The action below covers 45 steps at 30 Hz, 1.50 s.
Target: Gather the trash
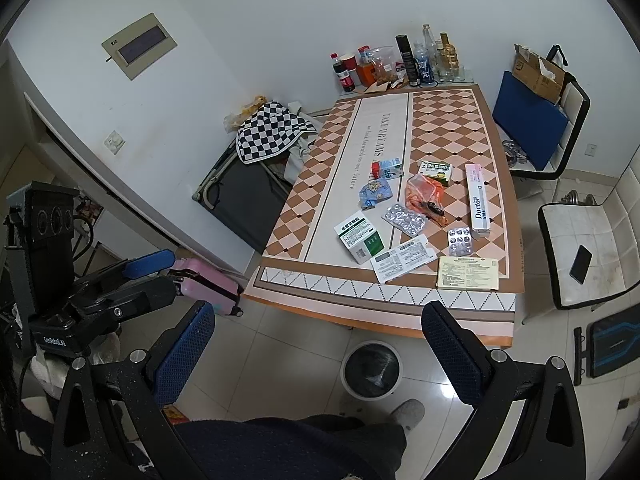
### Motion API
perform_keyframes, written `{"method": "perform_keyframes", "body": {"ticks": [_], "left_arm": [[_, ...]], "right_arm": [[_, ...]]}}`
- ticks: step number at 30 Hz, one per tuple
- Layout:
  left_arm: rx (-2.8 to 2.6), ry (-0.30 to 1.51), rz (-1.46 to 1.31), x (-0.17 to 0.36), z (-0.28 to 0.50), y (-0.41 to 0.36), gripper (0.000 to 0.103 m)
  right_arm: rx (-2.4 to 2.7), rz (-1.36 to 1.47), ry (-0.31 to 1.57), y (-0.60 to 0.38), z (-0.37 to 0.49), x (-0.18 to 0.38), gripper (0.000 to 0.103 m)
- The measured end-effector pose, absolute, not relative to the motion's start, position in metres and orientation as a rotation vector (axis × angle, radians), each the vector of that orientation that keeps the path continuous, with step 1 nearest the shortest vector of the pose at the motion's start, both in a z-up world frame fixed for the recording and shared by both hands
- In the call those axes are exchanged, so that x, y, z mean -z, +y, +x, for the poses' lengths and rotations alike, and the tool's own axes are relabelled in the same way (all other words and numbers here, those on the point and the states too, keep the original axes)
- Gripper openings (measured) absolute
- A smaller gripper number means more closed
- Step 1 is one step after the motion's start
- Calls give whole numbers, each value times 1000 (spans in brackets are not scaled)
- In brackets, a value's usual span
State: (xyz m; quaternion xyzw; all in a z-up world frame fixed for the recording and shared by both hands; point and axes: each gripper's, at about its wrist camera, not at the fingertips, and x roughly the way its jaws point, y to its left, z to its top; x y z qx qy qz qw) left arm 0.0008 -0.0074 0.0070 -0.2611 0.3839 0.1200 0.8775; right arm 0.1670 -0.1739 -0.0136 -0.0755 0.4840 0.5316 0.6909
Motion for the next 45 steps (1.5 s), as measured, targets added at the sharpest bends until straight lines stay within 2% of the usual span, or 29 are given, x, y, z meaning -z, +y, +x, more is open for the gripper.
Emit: {"method": "perform_keyframes", "body": {"ticks": [37,45], "left_arm": [[-248,804,-545,-6,-2,-9,103],[-399,864,-472,25,5,15,103]], "right_arm": [[-1192,-166,1088,-175,167,18,103],[-1080,-126,1112,-164,172,35,103]]}}
